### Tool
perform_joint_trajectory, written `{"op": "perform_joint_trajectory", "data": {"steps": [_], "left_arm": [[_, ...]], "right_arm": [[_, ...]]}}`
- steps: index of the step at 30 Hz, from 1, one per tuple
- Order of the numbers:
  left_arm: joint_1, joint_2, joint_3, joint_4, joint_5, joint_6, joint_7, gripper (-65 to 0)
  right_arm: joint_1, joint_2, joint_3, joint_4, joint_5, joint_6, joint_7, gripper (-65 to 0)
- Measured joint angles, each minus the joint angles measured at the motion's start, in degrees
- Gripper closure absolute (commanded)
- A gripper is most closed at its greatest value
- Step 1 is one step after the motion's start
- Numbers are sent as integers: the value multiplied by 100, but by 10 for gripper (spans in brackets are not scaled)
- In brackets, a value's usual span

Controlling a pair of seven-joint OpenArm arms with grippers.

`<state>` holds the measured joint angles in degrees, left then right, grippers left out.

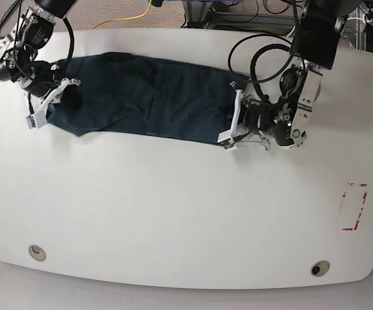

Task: Layout the t-shirt on the table in an organized manner, then fold the t-shirt properly
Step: 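Grasp both ends of the folded navy strip with both grippers, then fold the strip's ends toward each other with both grippers, bunching it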

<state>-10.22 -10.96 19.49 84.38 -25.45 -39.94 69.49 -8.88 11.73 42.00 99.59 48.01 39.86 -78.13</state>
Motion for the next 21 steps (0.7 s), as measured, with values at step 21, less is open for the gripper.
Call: {"op": "perform_joint_trajectory", "data": {"steps": [21], "left_arm": [[-177,907,678,-208,787,2,-39,-40]], "right_arm": [[186,-273,-1169,1233,0,2,-249,0]]}}
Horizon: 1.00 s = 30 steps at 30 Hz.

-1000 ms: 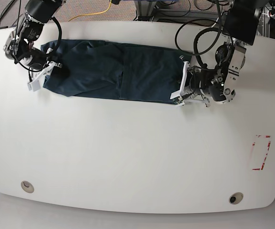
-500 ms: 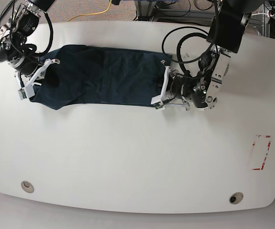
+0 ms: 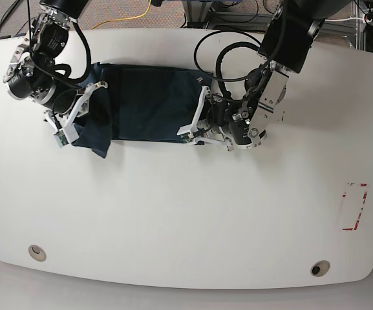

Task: Layout the t-shirt on the table in an organized manner, then fold the t-shirt properly
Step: 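Fold the strip's ends toward each other with both grippers, bunching it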

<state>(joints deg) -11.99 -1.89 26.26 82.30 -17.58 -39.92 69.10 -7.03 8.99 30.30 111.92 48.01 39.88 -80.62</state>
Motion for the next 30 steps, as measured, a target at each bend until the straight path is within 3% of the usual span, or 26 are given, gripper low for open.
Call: {"op": "perform_joint_trajectory", "data": {"steps": [10,26,28,30], "left_arm": [[-118,164,149,-173,11,0,39,-40],[-151,267,144,-485,-68,-2,-376,-40],[-151,267,144,-485,-68,-2,-387,-40],[-151,267,144,-485,-68,-2,-387,-40]], "right_arm": [[59,-348,-662,7,-13,0,-11,0],[332,-562,-1215,90,-44,0,2,-2],[345,-562,-1215,90,-20,4,52,-19],[345,-557,-1211,87,-24,0,48,-84]]}}
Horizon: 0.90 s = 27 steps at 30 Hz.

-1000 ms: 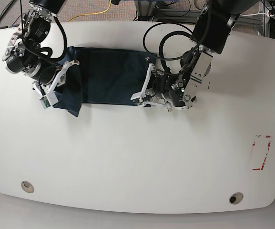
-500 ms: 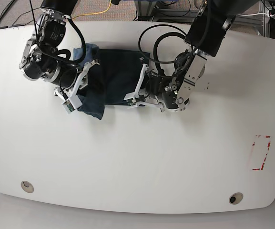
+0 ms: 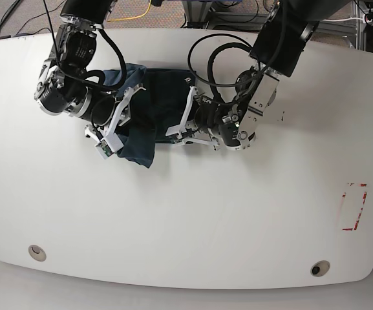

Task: Layout the t-shirt on the table in an organized manner, then fold the t-shirt properly
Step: 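Fold the strip's ends toward each other with both grippers, bunching it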

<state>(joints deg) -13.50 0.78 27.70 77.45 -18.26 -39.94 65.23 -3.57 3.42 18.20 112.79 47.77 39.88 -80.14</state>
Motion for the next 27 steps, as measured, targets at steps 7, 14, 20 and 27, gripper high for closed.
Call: {"op": "perform_joint_trajectory", "data": {"steps": [7,14,20,27], "left_arm": [[2,2,-17,-2,-2,0,-17,-40],[2,4,-20,-7,-20,2,-17,-40],[-35,4,-22,-9,-22,0,-13,-40],[-50,0,-24,-17,-24,0,-13,-39]], "right_arm": [[103,22,-234,-2,-59,0,-4,-409],[181,4,-557,-2,28,2,-2,-503],[192,33,-640,68,37,0,-15,-503],[129,498,-619,208,214,0,-9,-503]]}}
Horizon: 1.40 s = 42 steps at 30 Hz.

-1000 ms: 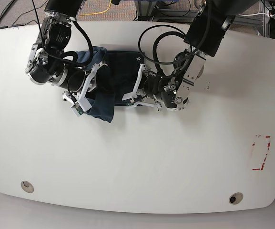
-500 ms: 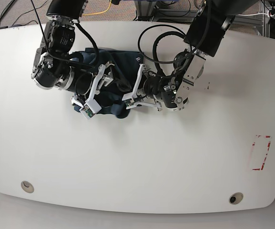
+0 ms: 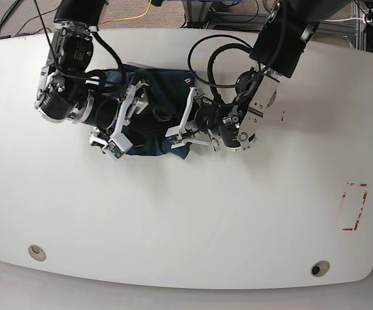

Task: Layout the t-shirt on the table in an organized manner, then fold the t-shirt properly
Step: 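Fold the strip's ends toward each other with both grippers, bunching it, then release the bundle and regrasp its edges with both grippers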

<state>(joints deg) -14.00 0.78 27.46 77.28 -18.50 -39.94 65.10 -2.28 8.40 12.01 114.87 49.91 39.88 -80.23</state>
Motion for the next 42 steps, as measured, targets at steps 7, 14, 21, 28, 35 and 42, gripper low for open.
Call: {"op": "perform_joint_trajectory", "data": {"steps": [7,14,21,28,35,42], "left_arm": [[-4,0,-4,0,0,0,13,-38],[-28,0,-4,0,7,0,44,-38],[-28,0,-4,0,7,0,42,-38],[-31,0,-4,0,7,0,50,-38],[-46,2,-39,0,4,0,59,-39],[-66,7,-542,85,87,0,127,-43]], "right_arm": [[-66,608,608,-7,-13,4,-13,-503],[-146,874,1113,-125,-17,0,4,-503],[-175,579,1075,-680,61,-7,39,-503],[-264,216,1078,-940,-13,0,-63,-503],[-225,66,632,-909,741,2,-83,-503],[-243,74,492,-809,1202,2,-83,-503]]}}
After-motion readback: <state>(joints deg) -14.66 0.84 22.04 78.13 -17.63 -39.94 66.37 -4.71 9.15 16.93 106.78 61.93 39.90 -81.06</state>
